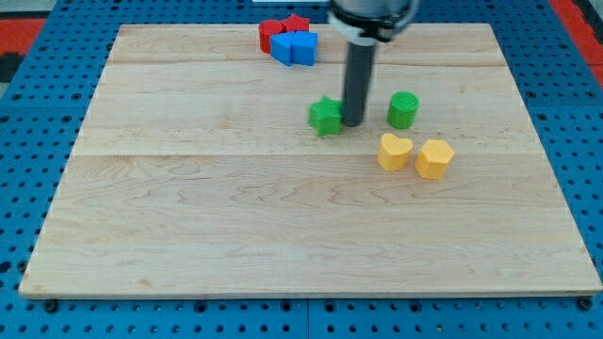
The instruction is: Slide the green circle to the right of the green star
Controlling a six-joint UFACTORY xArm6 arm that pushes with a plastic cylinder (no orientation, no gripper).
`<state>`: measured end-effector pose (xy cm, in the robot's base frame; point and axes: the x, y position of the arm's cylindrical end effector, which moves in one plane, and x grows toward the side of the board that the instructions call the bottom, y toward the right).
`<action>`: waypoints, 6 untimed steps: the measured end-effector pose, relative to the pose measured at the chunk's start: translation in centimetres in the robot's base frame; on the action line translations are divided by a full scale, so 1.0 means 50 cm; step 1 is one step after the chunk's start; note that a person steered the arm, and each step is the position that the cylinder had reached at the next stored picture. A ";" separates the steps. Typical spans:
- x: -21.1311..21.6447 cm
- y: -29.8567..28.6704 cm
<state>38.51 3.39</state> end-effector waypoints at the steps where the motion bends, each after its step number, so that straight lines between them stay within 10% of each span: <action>1: -0.014 -0.033; 4: -0.089 0.337; 6: -0.014 0.176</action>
